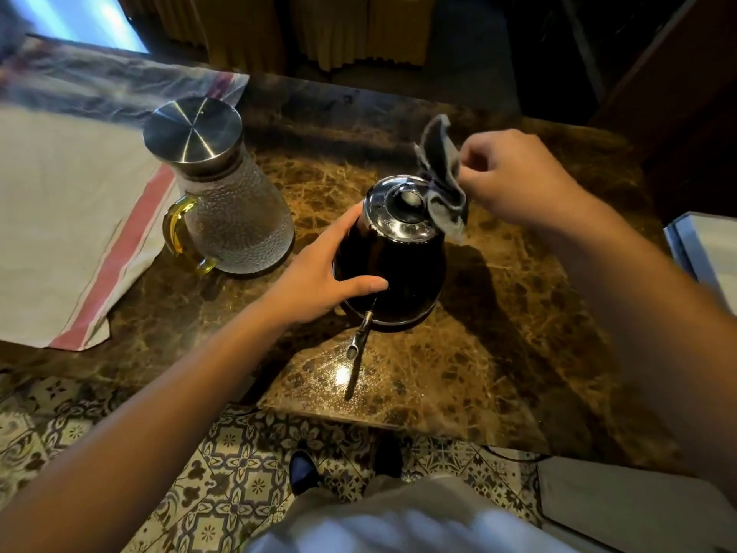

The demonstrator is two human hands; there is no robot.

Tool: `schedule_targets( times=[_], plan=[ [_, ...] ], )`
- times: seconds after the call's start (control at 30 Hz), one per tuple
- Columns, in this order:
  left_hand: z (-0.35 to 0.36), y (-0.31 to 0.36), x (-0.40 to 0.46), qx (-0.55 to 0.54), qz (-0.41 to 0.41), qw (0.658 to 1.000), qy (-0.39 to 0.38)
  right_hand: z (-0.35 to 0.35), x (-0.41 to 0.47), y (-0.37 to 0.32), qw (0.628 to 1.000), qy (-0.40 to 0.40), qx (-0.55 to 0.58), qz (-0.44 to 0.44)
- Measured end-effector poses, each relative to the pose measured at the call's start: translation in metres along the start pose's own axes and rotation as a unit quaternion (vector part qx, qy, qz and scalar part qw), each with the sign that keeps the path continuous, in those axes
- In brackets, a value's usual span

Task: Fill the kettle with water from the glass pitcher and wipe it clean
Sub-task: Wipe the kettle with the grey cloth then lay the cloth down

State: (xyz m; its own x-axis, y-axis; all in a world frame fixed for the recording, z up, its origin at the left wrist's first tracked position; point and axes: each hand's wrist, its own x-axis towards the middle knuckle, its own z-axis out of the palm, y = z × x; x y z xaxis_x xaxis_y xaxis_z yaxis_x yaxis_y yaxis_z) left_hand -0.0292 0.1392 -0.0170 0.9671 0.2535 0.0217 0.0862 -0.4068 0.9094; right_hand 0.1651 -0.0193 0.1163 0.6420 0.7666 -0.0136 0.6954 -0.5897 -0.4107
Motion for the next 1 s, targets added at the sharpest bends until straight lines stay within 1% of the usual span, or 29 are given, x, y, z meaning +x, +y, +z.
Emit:
schedule_targets(
  times=[0.07,0.1,0.17,0.2,0.23,0.33,0.4,0.43,0.47,0.57,0.7,0.8,0.9,0.93,1.0],
  plan=[
    [0.002,0.001,-0.001,-0.009,0.002,1.000,0.002,0.002,-0.005,0.009,0.998,0.038,0.050,-0.007],
    [0.002,0.001,-0.001,-0.013,0.003,1.000,0.003,0.000,-0.005,0.009,0.993,0.068,0.096,-0.020],
    [0.002,0.002,-0.001,-0.013,0.007,1.000,0.003,-0.007,-0.001,0.000,0.972,0.111,0.193,-0.069],
    [0.002,0.001,0.000,-0.009,0.010,1.000,0.002,-0.009,0.003,-0.006,0.965,0.111,0.216,-0.099],
    [0.001,0.001,0.000,-0.005,0.011,1.000,0.000,-0.008,0.006,-0.014,0.963,0.096,0.215,-0.133],
    [0.002,-0.001,0.000,0.003,-0.010,1.000,-0.001,0.007,0.011,-0.032,0.970,0.014,0.125,-0.207],
    [0.002,0.000,-0.001,0.006,-0.023,1.000,0.005,0.021,0.007,-0.033,0.971,-0.041,0.103,-0.214],
    [0.001,0.001,0.000,0.009,-0.021,1.000,0.008,0.026,0.004,-0.031,0.970,-0.044,0.100,-0.216],
    [0.002,0.003,0.000,0.009,-0.015,1.000,0.007,0.030,0.000,-0.027,0.971,-0.026,0.083,-0.223],
    [0.002,0.004,0.000,0.012,-0.001,1.000,-0.003,0.042,-0.017,-0.018,0.966,0.080,0.003,-0.247],
    [0.001,0.001,0.000,0.015,-0.016,1.000,0.003,0.052,-0.043,-0.010,0.939,0.183,0.004,-0.291],
    [0.002,0.002,-0.001,0.018,-0.027,0.999,0.007,0.056,-0.060,-0.001,0.928,0.205,-0.019,-0.312],
    [0.003,0.003,-0.001,0.016,-0.031,0.999,0.015,0.050,-0.073,0.007,0.926,0.185,-0.046,-0.327],
    [0.003,0.004,-0.001,0.014,-0.029,0.999,0.012,0.044,-0.075,0.010,0.928,0.182,-0.049,-0.320],
    [0.002,0.004,0.000,0.014,-0.017,1.000,0.003,0.032,-0.072,0.015,0.940,0.201,-0.027,-0.275]
  ],
)
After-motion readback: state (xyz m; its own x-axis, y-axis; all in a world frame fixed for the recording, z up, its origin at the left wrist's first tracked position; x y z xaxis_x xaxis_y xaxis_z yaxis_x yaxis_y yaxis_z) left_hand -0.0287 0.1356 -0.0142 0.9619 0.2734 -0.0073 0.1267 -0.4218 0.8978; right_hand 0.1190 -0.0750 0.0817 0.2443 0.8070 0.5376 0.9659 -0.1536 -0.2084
